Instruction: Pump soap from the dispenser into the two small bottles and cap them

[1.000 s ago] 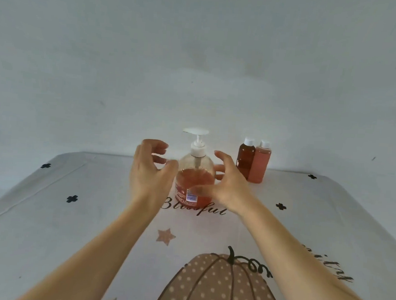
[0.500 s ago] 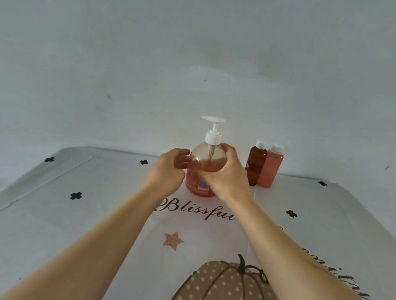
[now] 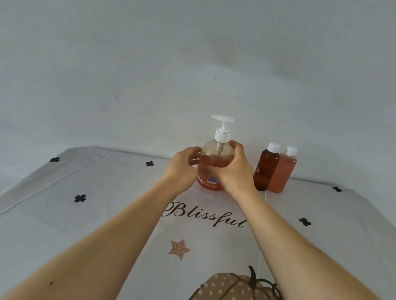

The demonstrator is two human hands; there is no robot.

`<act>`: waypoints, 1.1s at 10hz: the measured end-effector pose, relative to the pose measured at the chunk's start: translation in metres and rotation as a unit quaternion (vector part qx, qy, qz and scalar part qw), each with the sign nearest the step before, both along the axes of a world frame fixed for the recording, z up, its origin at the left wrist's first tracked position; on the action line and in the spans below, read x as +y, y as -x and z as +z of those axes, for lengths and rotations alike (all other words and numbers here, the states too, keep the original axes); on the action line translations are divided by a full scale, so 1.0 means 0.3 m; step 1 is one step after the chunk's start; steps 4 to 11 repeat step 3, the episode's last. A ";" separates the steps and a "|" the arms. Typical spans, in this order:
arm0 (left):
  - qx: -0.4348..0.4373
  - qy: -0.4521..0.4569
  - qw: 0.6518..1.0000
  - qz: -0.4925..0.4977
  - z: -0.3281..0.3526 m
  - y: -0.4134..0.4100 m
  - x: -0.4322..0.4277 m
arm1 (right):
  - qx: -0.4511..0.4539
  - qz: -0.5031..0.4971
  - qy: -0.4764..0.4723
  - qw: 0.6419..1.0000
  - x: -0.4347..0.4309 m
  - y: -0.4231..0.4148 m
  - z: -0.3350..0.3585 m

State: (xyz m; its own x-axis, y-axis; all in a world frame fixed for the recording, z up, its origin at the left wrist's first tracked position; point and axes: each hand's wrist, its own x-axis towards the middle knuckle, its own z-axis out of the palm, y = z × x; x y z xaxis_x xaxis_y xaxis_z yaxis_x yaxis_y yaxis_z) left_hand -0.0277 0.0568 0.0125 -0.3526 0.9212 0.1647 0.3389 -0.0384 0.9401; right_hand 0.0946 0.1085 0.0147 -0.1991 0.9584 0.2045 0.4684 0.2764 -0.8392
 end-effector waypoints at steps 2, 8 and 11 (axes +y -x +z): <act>0.011 0.001 1.000 0.005 -0.015 0.007 0.006 | -0.009 0.024 0.013 1.000 -0.012 -0.052 0.020; 0.025 0.013 0.999 0.037 0.002 0.014 0.001 | -0.007 -0.001 -0.002 1.000 -0.029 -0.087 0.044; 0.025 0.013 0.999 0.037 0.002 0.014 0.001 | -0.007 -0.001 -0.002 1.000 -0.029 -0.087 0.044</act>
